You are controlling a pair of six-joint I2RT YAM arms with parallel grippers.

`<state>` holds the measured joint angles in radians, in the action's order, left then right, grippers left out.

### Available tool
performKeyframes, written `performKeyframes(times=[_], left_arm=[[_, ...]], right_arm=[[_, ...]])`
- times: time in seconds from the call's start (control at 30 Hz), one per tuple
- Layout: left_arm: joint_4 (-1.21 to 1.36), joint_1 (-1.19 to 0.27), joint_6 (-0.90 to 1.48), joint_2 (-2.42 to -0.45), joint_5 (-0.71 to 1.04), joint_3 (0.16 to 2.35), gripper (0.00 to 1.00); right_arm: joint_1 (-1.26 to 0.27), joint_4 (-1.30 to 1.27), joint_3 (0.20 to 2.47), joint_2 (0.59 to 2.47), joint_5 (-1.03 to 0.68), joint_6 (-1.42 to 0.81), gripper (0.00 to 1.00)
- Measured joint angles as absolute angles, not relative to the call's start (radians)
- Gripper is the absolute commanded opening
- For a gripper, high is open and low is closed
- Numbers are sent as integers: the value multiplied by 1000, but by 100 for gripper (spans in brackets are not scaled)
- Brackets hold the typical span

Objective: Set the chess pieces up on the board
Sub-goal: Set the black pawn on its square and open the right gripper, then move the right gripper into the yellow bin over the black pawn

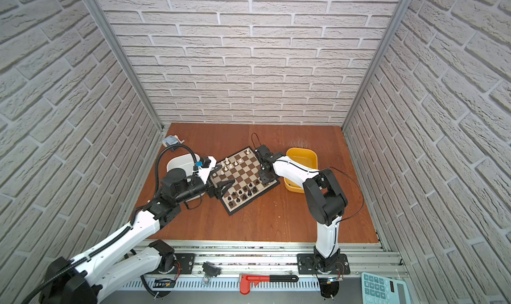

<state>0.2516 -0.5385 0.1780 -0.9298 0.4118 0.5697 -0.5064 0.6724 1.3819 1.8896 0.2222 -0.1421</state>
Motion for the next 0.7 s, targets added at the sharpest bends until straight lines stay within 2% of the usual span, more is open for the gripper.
performKeyframes(times=[0.13, 0.23, 0.37, 0.47, 0.57, 0.7], left_arm=[[250, -538, 188, -931, 387, 570, 98], [244, -537, 206, -942, 363, 570, 98], [218, -530, 220, -966, 347, 575, 98], [200, -530, 226, -971, 341, 579, 98], [190, -530, 229, -971, 336, 586, 98], [185, -530, 229, -971, 319, 590, 98]], right_arm=[[-462, 649, 1378, 1816, 188, -163, 50], [-357, 612, 1341, 1689, 152, -194, 74], [-181, 584, 1281, 1581, 138, -245, 86], [-124, 575, 1209, 1583, 137, -280, 87], [-126, 592, 1150, 1620, 133, -299, 83], [-129, 596, 1122, 1674, 112, -315, 84]])
